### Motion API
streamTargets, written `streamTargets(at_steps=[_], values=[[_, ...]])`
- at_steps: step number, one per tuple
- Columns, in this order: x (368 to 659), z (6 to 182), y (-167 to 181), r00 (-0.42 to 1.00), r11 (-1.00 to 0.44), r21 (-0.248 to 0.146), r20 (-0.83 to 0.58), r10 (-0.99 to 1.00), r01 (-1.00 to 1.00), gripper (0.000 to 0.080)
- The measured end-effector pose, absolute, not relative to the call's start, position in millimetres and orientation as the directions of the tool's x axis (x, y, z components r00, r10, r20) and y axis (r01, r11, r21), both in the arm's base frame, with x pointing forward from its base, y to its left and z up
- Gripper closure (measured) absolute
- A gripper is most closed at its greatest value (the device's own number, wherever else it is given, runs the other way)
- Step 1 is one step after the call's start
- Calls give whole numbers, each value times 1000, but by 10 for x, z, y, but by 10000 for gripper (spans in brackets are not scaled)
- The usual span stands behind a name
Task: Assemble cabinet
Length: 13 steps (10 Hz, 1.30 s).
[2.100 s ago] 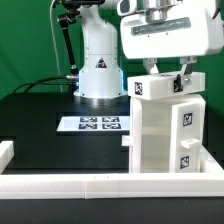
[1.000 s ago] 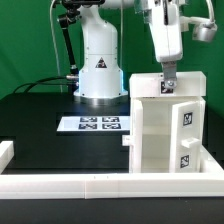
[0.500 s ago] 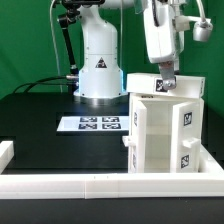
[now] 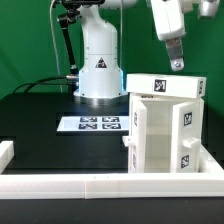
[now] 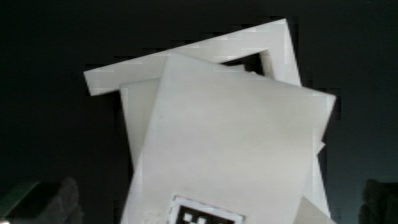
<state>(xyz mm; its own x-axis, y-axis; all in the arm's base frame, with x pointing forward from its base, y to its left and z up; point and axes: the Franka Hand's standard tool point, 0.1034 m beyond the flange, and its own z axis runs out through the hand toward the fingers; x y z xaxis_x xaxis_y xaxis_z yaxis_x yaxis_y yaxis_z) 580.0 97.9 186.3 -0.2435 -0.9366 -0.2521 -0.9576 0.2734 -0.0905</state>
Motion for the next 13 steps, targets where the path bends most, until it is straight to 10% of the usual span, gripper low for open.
streamTargets(at_steps=[3, 8, 13], values=[[5780, 1817, 992, -155, 183, -100, -236, -959, -978, 2], [5842, 1910, 1114, 515, -498, -139, -128, -848, -856, 2], [5842, 1905, 1126, 789, -771, -170, -81, -609, -613, 2]])
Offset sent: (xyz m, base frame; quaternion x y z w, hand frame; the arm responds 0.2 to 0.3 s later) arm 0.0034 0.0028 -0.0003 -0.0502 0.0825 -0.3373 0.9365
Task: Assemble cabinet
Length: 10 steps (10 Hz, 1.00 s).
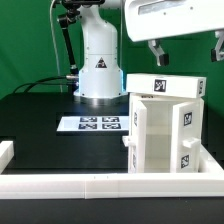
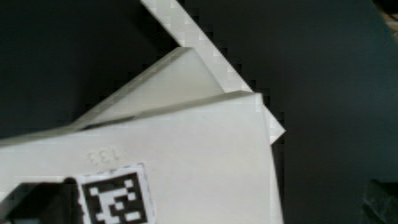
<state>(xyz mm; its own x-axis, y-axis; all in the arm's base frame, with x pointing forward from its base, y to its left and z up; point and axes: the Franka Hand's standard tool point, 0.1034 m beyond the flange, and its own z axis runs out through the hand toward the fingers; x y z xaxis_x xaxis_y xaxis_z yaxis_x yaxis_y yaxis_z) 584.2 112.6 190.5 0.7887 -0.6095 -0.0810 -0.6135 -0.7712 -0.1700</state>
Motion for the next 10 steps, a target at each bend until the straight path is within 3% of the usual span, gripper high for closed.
streamTargets(at_steps=[4, 7, 10], values=[[5828, 1888, 1124, 991, -983, -135, 28, -129, -124, 2], [5838, 1913, 1092, 967, -962, -101, 59, 248, 253, 2], [5836, 1906, 1075, 908, -904, -89, 73, 412, 417, 2]])
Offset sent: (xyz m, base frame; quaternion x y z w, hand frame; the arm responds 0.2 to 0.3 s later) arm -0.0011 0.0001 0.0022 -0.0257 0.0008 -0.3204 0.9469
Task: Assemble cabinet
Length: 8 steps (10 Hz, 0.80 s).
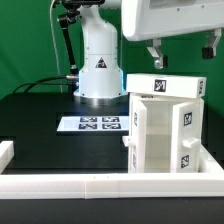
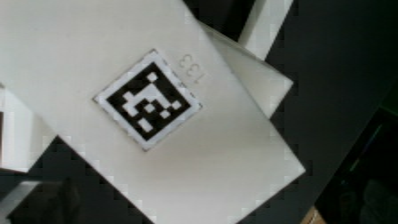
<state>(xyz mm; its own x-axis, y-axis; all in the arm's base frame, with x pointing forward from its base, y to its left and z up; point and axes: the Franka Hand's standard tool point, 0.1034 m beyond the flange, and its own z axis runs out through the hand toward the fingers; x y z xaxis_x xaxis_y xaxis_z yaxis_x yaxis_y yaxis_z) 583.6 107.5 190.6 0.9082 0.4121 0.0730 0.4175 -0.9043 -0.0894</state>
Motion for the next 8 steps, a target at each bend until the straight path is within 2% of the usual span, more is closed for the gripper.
streamTargets(at_steps=[2, 5, 8], values=[[5842, 1897, 1060, 827, -825, -70, 92, 554, 561, 2], [5833, 1814, 1020, 666, -670, -16, 130, 735, 742, 2], [5832, 1769, 930, 515, -519, 5, 125, 848, 855, 2]])
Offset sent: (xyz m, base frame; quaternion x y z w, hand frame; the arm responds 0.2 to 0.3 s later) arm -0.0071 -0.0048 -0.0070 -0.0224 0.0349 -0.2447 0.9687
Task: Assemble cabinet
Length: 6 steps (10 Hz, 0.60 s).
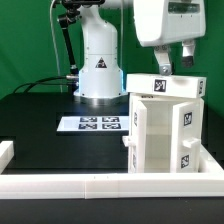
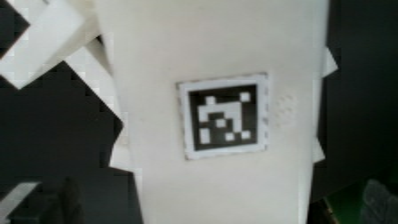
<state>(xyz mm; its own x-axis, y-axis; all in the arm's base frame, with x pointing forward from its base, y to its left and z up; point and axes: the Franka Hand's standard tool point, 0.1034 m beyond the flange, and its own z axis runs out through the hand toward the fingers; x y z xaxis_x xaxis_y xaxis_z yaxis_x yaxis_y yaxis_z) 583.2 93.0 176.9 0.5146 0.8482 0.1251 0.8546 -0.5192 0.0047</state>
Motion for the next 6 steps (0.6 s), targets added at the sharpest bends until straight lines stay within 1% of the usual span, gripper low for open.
streamTargets(at_steps=[1, 3, 6], values=[[5830, 1748, 905, 504, -508, 4, 123, 855, 861, 2], [5814, 1682, 876, 540, -543, -9, 116, 834, 840, 2], [5725, 1532, 831, 549, -550, -21, 104, 829, 835, 2]])
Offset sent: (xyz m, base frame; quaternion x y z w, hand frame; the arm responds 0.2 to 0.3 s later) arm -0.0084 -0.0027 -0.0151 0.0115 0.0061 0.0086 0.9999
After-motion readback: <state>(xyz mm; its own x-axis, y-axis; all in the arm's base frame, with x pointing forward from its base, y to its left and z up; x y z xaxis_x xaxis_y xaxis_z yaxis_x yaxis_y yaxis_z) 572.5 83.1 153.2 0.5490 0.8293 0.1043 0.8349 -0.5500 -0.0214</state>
